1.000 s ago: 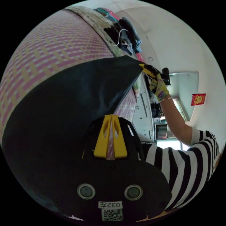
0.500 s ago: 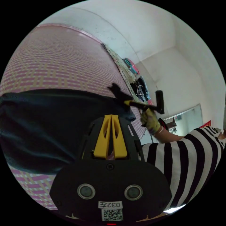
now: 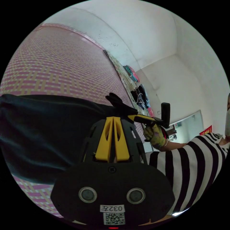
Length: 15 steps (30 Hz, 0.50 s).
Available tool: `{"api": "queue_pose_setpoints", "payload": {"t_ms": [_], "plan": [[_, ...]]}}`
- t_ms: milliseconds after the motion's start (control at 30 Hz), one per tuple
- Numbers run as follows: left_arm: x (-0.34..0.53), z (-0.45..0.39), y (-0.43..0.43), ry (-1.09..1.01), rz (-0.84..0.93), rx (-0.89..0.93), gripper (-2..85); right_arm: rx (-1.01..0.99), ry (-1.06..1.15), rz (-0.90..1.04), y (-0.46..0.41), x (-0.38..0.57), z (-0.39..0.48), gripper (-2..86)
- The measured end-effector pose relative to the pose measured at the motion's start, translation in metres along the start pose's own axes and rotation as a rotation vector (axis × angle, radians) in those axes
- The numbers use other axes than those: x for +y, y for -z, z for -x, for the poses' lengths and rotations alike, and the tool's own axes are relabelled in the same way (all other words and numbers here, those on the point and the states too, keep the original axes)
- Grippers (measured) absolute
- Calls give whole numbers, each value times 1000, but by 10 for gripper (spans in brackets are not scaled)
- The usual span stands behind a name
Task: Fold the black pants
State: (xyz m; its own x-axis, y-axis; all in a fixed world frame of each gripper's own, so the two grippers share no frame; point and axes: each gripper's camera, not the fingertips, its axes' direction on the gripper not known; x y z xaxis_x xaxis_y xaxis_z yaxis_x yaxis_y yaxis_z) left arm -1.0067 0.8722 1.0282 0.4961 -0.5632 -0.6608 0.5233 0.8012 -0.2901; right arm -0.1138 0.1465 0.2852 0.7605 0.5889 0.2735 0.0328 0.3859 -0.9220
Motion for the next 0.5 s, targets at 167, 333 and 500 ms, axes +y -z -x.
{"api": "queue_pose_setpoints", "payload": {"t_ms": [167, 333, 500], "plan": [[-10, 0, -19, 28, 39, 22, -9, -64, -35, 207, -60, -9, -28, 16], [-26, -11, -30, 19, 43, 50, -9, -118, -9, 183, -49, -28, -32, 38], [-36, -9, -51, 52, 111, 47, -9, -263, 39, 464, -100, -23, -45, 123]]}}
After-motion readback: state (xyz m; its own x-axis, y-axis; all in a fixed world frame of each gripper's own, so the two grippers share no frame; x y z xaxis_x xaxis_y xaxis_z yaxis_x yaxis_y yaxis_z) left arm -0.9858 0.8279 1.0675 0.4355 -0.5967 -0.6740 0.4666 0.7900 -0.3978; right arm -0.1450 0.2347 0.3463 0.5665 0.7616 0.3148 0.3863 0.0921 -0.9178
